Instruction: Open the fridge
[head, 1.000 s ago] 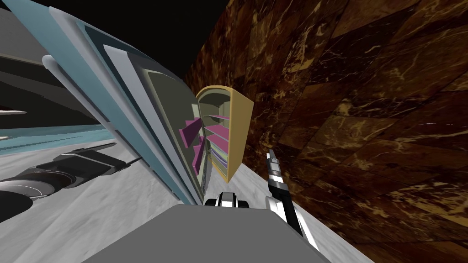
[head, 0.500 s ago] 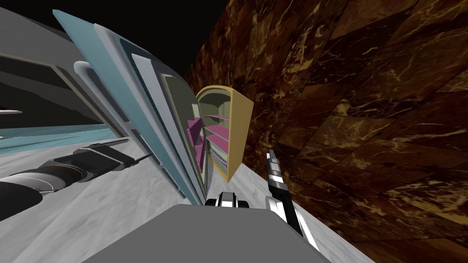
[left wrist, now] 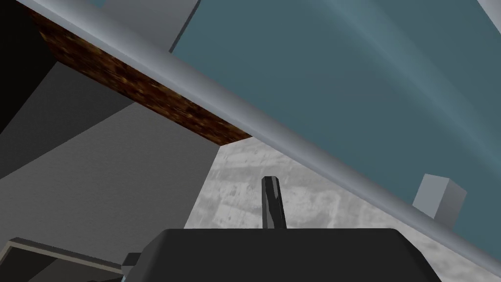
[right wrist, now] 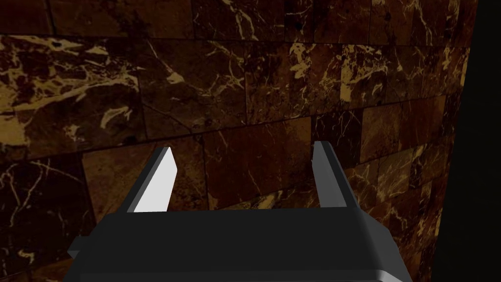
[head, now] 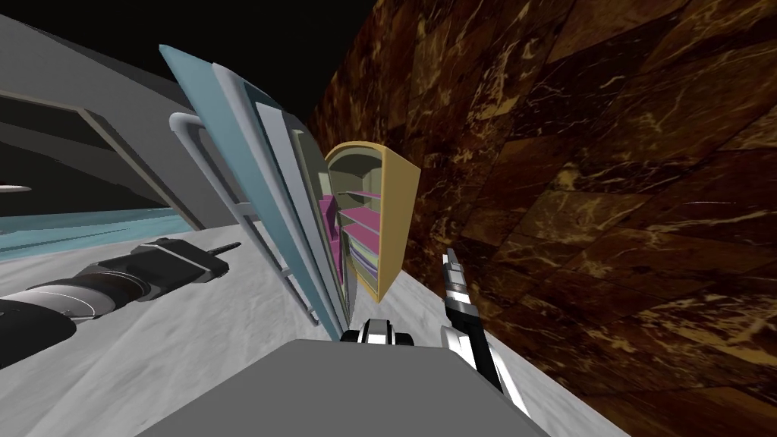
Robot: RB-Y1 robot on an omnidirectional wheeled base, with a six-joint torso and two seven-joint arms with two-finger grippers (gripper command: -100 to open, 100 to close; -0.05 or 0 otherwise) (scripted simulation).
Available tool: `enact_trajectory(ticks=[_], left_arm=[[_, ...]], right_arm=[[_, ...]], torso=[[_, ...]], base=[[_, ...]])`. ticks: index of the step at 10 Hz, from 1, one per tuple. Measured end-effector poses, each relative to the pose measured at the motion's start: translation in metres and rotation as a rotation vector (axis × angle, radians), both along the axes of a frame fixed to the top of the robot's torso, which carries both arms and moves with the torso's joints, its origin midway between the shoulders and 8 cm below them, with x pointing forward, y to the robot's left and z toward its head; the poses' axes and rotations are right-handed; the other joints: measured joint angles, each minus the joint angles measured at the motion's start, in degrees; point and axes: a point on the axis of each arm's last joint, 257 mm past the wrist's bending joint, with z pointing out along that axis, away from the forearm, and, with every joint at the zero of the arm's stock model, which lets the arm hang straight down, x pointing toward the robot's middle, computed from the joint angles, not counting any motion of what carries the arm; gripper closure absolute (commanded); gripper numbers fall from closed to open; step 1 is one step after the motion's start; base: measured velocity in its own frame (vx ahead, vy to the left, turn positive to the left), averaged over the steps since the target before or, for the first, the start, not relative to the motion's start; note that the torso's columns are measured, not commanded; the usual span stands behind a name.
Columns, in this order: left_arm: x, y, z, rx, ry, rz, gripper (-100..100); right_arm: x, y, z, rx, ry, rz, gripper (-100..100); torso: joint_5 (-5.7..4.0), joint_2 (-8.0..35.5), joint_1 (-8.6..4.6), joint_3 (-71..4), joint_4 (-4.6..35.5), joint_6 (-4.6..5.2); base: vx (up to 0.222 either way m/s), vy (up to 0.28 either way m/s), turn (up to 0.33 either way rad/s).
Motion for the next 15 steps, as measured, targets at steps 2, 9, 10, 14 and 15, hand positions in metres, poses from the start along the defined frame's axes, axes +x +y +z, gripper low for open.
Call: enact_trajectory(ticks=[2, 9, 10, 14, 15], left_arm=[[0.004, -0.007, 0.001, 0.000, 0.000, -0.022, 100], [0.018, -0.027, 0.003, 0.001, -0.001, -0.091, 100], [0.019, -0.030, 0.003, 0.000, 0.000, -0.102, 100], [0.026, -0.040, 0.003, -0.001, 0.001, -0.136, 100], [0.026, -0.042, 0.004, 0.001, -0.001, -0.142, 100]], right_arm=[[0.000, 0.000, 0.000, 0.000, 0.000, 0.000, 0], [0.000, 0.000, 0.000, 0.000, 0.000, 0.000, 0], [0.000, 0.000, 0.000, 0.000, 0.000, 0.000, 0], [0.000, 0.000, 0.000, 0.000, 0.000, 0.000, 0], [0.000, 0.000, 0.000, 0.000, 0.000, 0.000, 0]], torso=[[0.09, 0.06, 0.11, 0.08, 0.05, -0.04], [-0.07, -0.22, -0.35, -0.11, -0.05, -0.02], [-0.07, -0.14, -0.25, -0.08, -0.04, 0.00], [-0.07, -0.17, -0.27, -0.10, -0.04, -0.01], [-0.05, -0.18, -0.25, -0.09, -0.04, -0.03]], base=[[-0.135, 0.232, -0.074], [-0.101, 0.203, -0.054], [-0.070, 0.160, -0.048], [-0.074, 0.173, -0.068], [-0.084, 0.206, -0.090]])
